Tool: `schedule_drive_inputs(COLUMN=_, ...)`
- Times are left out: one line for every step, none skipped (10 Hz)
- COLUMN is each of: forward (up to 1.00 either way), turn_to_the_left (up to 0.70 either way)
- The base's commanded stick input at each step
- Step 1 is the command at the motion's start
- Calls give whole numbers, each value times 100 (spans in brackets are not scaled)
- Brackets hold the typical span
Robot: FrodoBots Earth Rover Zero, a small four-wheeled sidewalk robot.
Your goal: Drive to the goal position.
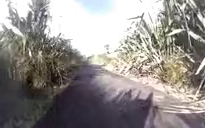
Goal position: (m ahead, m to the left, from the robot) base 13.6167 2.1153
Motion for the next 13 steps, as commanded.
schedule_drive_inputs(forward=70, turn_to_the_left=-29)
schedule_drive_inputs(forward=70, turn_to_the_left=0)
schedule_drive_inputs(forward=70, turn_to_the_left=0)
schedule_drive_inputs(forward=70, turn_to_the_left=0)
schedule_drive_inputs(forward=70, turn_to_the_left=0)
schedule_drive_inputs(forward=70, turn_to_the_left=0)
schedule_drive_inputs(forward=70, turn_to_the_left=0)
schedule_drive_inputs(forward=70, turn_to_the_left=0)
schedule_drive_inputs(forward=70, turn_to_the_left=0)
schedule_drive_inputs(forward=70, turn_to_the_left=0)
schedule_drive_inputs(forward=70, turn_to_the_left=0)
schedule_drive_inputs(forward=70, turn_to_the_left=0)
schedule_drive_inputs(forward=70, turn_to_the_left=0)
